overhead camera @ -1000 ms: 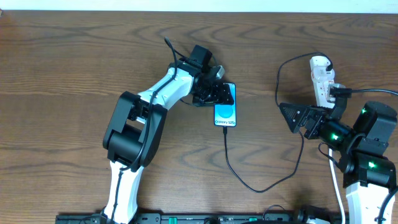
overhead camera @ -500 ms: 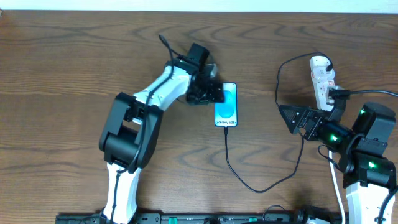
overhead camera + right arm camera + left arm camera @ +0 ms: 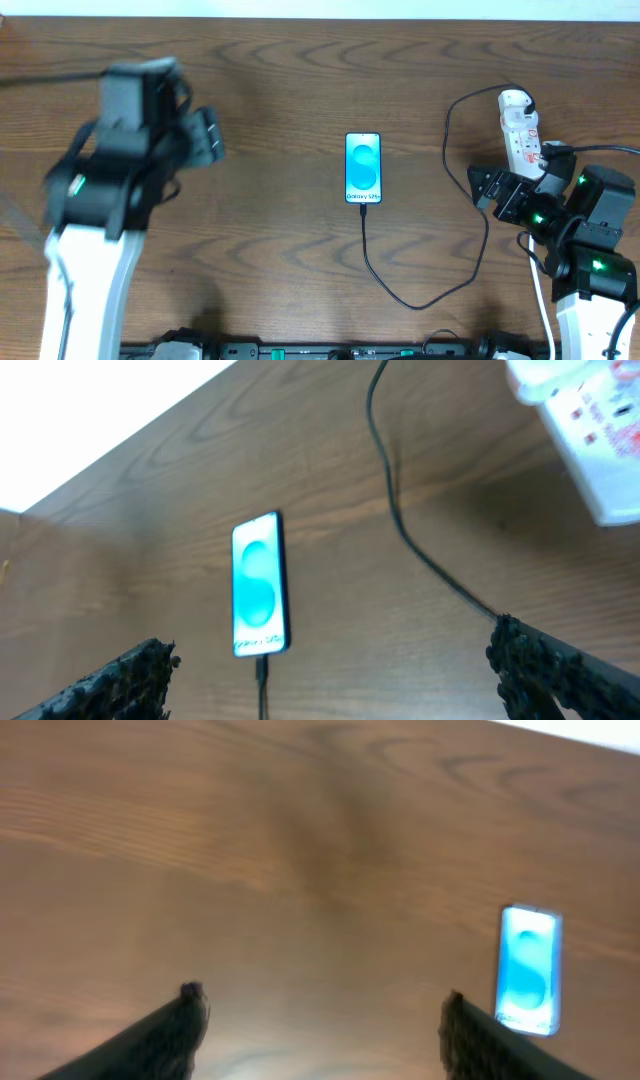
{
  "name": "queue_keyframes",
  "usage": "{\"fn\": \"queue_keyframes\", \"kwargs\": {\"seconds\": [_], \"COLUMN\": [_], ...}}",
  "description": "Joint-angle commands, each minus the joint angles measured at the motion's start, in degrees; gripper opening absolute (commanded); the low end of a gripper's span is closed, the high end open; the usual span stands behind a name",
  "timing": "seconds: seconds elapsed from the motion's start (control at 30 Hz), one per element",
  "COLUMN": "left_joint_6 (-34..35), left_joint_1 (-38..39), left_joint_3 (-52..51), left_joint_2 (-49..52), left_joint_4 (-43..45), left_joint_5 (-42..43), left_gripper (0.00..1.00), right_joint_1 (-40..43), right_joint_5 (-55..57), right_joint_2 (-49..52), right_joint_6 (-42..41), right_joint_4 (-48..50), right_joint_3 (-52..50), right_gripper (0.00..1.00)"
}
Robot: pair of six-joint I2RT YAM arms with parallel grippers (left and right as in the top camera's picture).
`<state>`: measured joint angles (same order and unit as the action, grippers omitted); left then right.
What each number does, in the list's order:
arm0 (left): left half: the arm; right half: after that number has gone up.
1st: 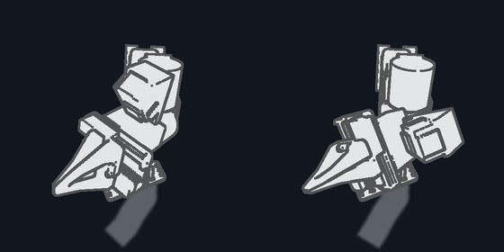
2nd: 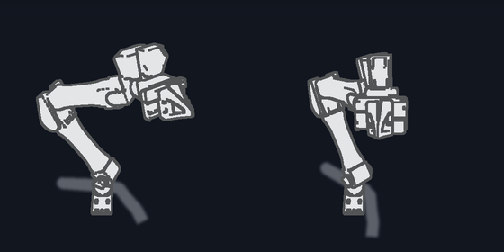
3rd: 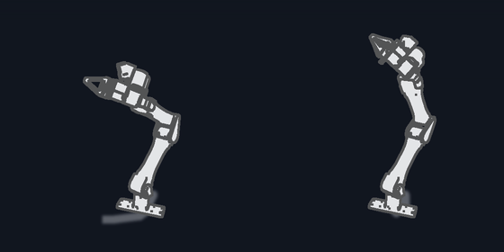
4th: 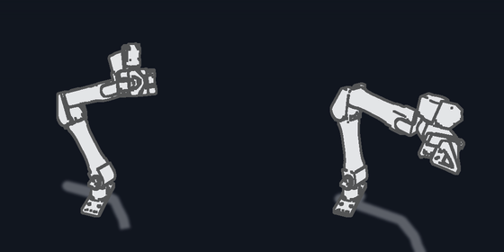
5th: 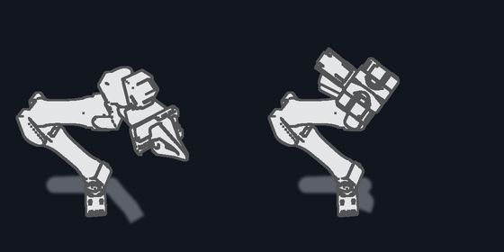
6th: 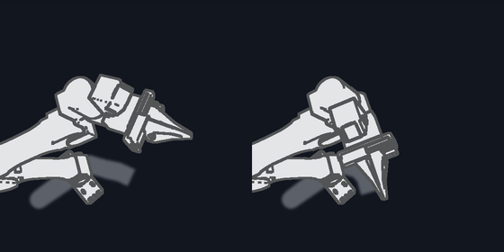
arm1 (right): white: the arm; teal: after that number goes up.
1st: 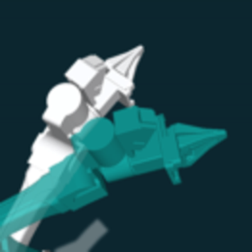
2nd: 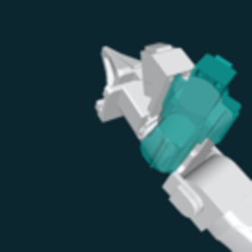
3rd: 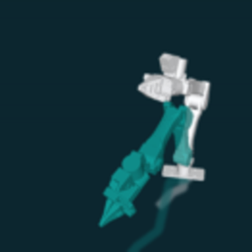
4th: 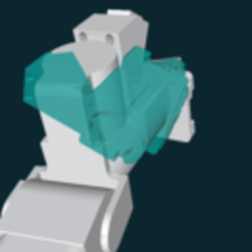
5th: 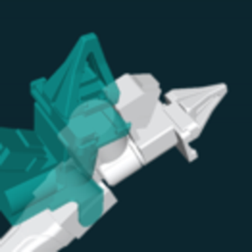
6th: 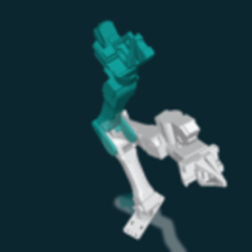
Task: Plug charger to phone and switch on socket
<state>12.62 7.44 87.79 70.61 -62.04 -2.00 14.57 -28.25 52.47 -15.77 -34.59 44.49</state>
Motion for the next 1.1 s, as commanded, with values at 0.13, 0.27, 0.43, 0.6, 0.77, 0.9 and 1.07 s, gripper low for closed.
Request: {"fn": "queue_keyframes", "kwargs": {"seconds": [0.13, 0.27, 0.43, 0.6, 0.77, 0.9, 1.07], "left_joint_6": [-1.0, -1.0, -1.0, -1.0, -1.0, -1.0, -1.0], "left_joint_1": [-0.7, -0.7, -0.7, -0.7, -0.7, -0.7, -0.7], "left_joint_3": [0.1, 0.1, 0.0, -0.6, -1.6, -1.9, -2.1], "left_joint_2": [-18.3, -24.2, -25.2, -25.2, -25.2, -25.2, -25.2], "left_joint_4": [-17.2, -24.7, -28.7, -27.2, -26.0, -25.5, -25.1], "left_joint_5": [-7.9, -7.9, -7.9, -7.9, -7.9, -8.0, -7.9], "left_gripper": [0.92, 0.93, 0.93, 0.93, 0.93, 0.93, 0.93], "right_joint_1": [0.3, 0.3, 0.4, 0.4, 0.6, 2.3, 3.4], "right_joint_5": [4.4, 4.3, 8.5, 23.7, 30.5, 30.5, 30.7], "right_joint_2": [3.5, 10.7, 12.6, 12.8, 18.9, 26.2, 35.1], "right_joint_6": [-2.3, -5.6, -7.1, -9.9, -13.0, -13.0, -13.4], "right_joint_4": [1.6, 2.5, 2.9, -4.2, -10.8, -14.4, -19.0], "right_joint_3": [0.5, 0.5, 1.6, 9.4, 18.4, 24.1, 31.6], "right_gripper": [0.99, 0.84, 0.01, 0.01, 0.01, 0.01, 0.01]}}
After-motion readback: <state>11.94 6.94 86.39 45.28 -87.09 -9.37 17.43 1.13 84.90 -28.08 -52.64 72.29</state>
